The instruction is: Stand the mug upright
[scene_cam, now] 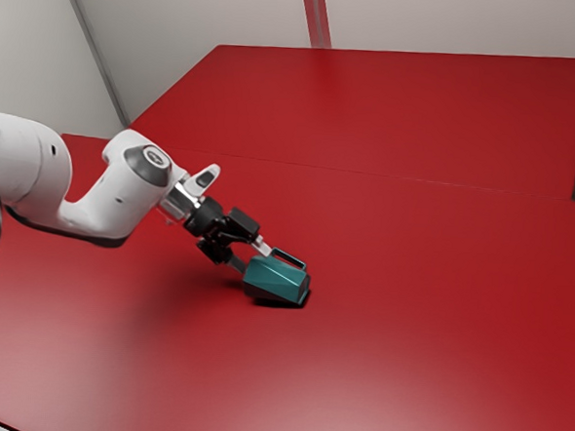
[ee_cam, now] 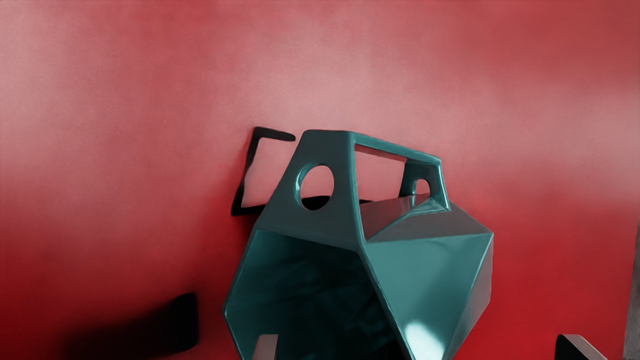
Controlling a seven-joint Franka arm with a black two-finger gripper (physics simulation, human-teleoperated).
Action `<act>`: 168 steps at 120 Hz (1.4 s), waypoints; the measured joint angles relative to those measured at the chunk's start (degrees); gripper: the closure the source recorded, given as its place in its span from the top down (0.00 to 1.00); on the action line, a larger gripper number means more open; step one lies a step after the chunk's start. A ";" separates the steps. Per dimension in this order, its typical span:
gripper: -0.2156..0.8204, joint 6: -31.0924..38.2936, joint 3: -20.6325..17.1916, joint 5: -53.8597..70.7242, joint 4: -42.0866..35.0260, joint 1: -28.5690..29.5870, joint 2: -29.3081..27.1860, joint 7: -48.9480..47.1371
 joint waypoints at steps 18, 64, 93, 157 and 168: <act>0.79 -0.28 -0.51 -2.71 0.02 0.00 1.01 2.33; 0.21 -3.49 -0.60 -5.19 0.19 0.76 1.00 6.31; 0.09 -6.23 -0.60 -5.22 0.88 0.84 -0.18 7.82; 0.04 -11.18 1.41 24.28 10.19 1.16 -6.21 3.80; 0.04 -9.50 1.47 31.27 10.60 1.03 -6.26 1.83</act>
